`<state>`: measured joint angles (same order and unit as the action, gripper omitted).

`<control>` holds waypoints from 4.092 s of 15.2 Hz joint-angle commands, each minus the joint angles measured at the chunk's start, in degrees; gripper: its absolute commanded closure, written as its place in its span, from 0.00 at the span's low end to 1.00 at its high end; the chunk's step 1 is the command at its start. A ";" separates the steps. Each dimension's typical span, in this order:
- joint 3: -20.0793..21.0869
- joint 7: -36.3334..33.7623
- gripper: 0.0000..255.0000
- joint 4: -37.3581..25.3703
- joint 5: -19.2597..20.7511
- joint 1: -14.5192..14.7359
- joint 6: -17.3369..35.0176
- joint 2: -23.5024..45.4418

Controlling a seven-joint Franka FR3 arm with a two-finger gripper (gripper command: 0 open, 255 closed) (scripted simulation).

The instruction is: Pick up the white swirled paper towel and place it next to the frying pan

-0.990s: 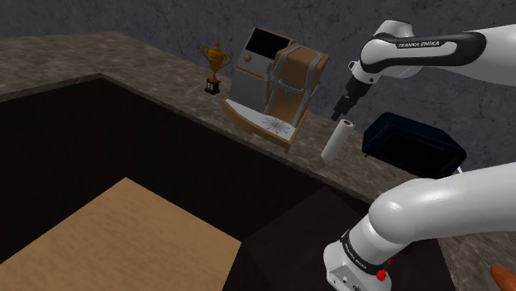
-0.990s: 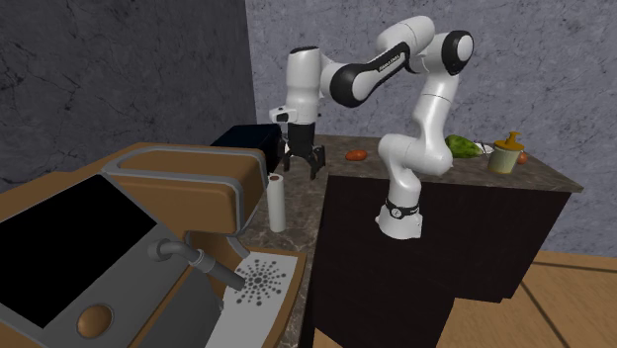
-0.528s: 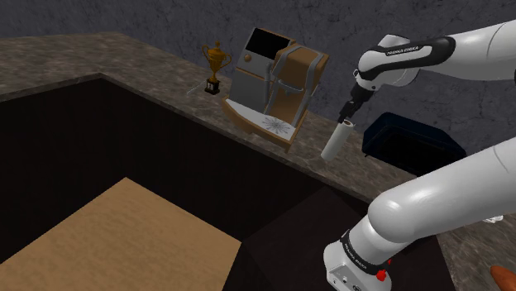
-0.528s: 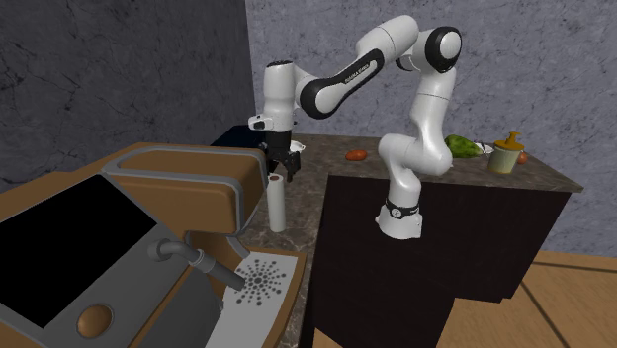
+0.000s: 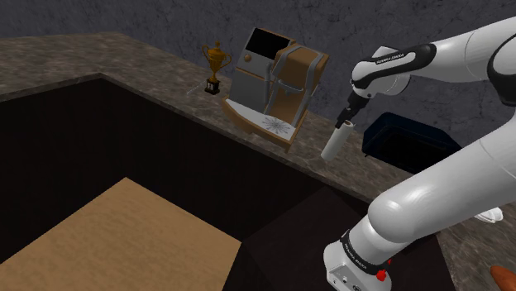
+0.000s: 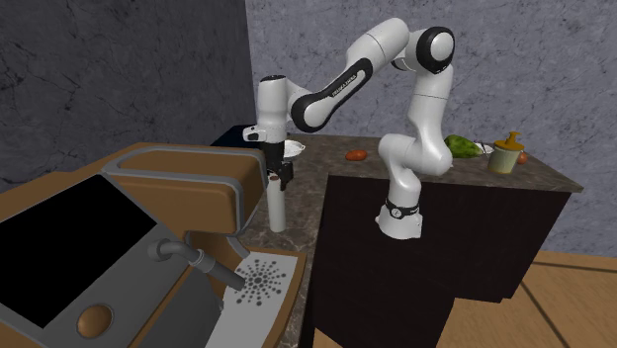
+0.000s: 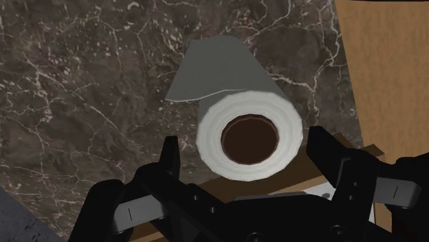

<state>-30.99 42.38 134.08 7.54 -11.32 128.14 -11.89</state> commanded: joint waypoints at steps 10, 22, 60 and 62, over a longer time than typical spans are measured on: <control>-0.28 0.38 1.00 0.50 -0.35 0.05 1.25 0.79; 0.24 -0.16 1.00 -1.32 0.28 -0.07 -2.03 -0.81; -2.77 17.97 1.00 -6.52 1.81 0.58 -14.41 -1.61; -2.52 17.84 1.00 -7.64 1.93 0.59 -16.01 -2.13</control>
<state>-33.72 60.42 126.98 9.43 -10.79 112.93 -13.77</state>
